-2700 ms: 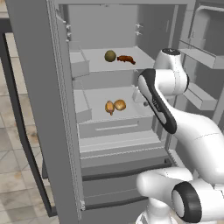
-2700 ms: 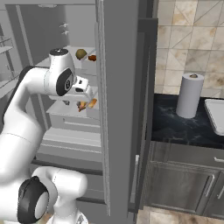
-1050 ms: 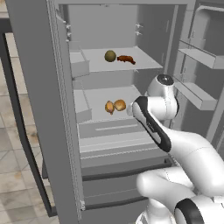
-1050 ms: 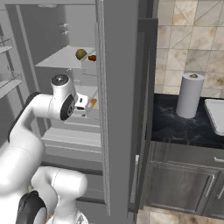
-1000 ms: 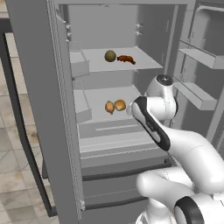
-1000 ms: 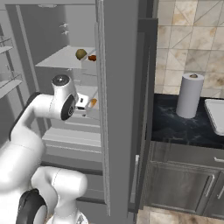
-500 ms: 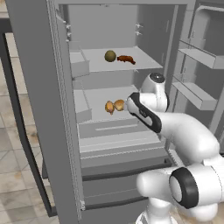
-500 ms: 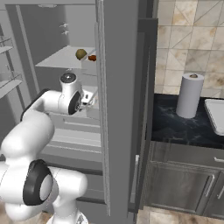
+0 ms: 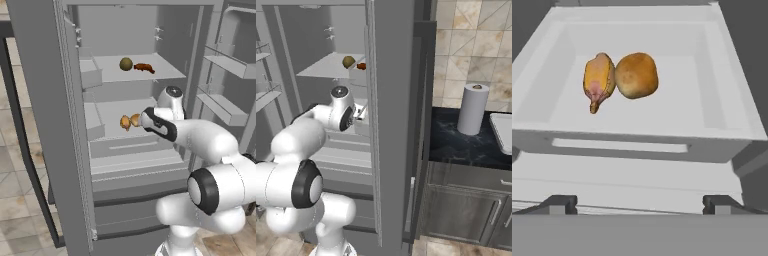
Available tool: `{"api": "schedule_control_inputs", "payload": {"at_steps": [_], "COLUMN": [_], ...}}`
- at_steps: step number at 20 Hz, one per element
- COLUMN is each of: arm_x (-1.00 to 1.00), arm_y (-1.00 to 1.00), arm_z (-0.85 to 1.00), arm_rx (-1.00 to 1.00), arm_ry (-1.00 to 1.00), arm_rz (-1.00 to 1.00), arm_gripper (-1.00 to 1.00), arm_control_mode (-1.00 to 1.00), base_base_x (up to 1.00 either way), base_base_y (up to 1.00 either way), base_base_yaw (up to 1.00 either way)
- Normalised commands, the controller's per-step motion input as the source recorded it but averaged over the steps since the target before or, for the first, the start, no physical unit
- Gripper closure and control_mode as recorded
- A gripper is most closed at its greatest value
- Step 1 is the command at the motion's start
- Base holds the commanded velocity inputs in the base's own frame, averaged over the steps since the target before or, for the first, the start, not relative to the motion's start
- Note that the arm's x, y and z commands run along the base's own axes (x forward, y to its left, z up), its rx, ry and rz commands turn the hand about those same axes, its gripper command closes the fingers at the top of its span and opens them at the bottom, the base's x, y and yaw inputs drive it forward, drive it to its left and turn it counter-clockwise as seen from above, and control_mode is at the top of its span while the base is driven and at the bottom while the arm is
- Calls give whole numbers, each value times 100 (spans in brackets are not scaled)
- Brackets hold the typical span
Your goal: Place one potato and one chicken drumstick in each tupperware on the nearby counter, to pack two identical lunches.
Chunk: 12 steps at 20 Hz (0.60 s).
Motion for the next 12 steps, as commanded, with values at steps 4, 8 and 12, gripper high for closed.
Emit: {"api": "schedule_control_inputs", "payload": {"at_steps": [4, 8, 12], "arm_x": [28, 18, 24], "arm_y": [0, 0, 0], "arm_z": [-33, -32, -10], "arm_rx": [0, 0, 0], "arm_ry": [-9, -9, -3], "arm_rz": [0, 0, 0], "arm_gripper": [-100, -100, -100], "arm_control_mode": [-100, -100, -100], "base_base_x": [0, 0, 0], "base_base_y": [0, 0, 0], "base_base_yaw": [0, 0, 0]}}
